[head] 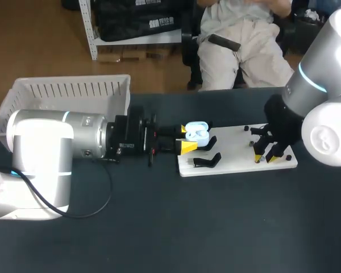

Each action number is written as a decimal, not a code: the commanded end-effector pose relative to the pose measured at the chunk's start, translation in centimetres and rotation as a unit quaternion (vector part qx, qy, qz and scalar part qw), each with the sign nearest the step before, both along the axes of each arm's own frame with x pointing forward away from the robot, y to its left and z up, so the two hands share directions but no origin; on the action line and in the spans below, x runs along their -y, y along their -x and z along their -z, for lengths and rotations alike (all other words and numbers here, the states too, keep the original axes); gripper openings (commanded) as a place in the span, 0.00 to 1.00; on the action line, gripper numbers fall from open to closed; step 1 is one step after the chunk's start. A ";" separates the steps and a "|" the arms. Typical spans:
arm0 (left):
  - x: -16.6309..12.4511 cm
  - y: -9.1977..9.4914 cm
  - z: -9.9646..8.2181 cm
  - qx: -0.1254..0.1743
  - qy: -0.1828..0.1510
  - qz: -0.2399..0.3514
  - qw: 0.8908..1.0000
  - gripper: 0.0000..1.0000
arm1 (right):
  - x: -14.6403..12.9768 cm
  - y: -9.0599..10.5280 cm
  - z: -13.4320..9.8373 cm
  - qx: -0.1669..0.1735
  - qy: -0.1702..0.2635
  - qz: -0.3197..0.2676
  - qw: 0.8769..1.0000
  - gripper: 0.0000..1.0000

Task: Pick up each earbud case from the left stands, insert the matching earbuds, close the lid, and place the case in the box.

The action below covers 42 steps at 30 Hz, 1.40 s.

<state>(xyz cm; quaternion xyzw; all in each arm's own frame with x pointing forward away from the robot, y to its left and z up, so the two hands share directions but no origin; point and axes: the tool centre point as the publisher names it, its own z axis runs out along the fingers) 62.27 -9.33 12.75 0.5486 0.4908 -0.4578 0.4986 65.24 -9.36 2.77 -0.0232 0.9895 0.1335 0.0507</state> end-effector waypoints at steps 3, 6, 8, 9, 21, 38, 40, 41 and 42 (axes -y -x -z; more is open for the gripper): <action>0.1 0.1 0.1 0.002 0.001 -0.003 1.000 0.00 | -0.2 0.1 0.1 0.002 0.003 0.003 1.000 0.31; 0.1 0.1 0.1 0.002 0.001 -0.003 1.000 0.00 | -0.2 0.1 0.2 0.002 0.004 0.005 1.000 0.26; 0.1 0.1 0.1 0.002 0.001 -0.003 1.000 0.00 | -0.3 0.1 0.2 0.003 0.005 0.006 1.000 0.00; 0.1 0.1 0.1 0.002 0.001 -0.003 1.000 0.00 | -0.3 0.1 0.2 0.003 0.005 0.006 1.000 0.00; 0.1 0.1 0.1 0.002 0.001 -0.003 1.000 0.00 | -0.9 1.0 -1.4 0.010 0.005 0.019 1.000 0.00; 0.1 0.1 0.1 0.002 0.001 -0.003 1.000 0.00 | -4.4 4.8 -12.1 0.027 0.051 0.041 0.998 0.00; 0.1 0.1 0.1 0.002 0.001 -0.003 1.000 0.00 | -5.5 5.3 -13.6 0.019 0.058 0.041 0.997 0.00; 0.1 0.1 0.1 0.002 0.001 -0.003 1.000 0.00 | -6.0 5.5 -14.2 0.016 0.060 0.040 0.997 0.00; 0.1 0.1 0.1 0.002 0.001 -0.003 1.000 0.00 | -6.6 5.8 -15.0 0.012 0.065 0.038 0.997 0.00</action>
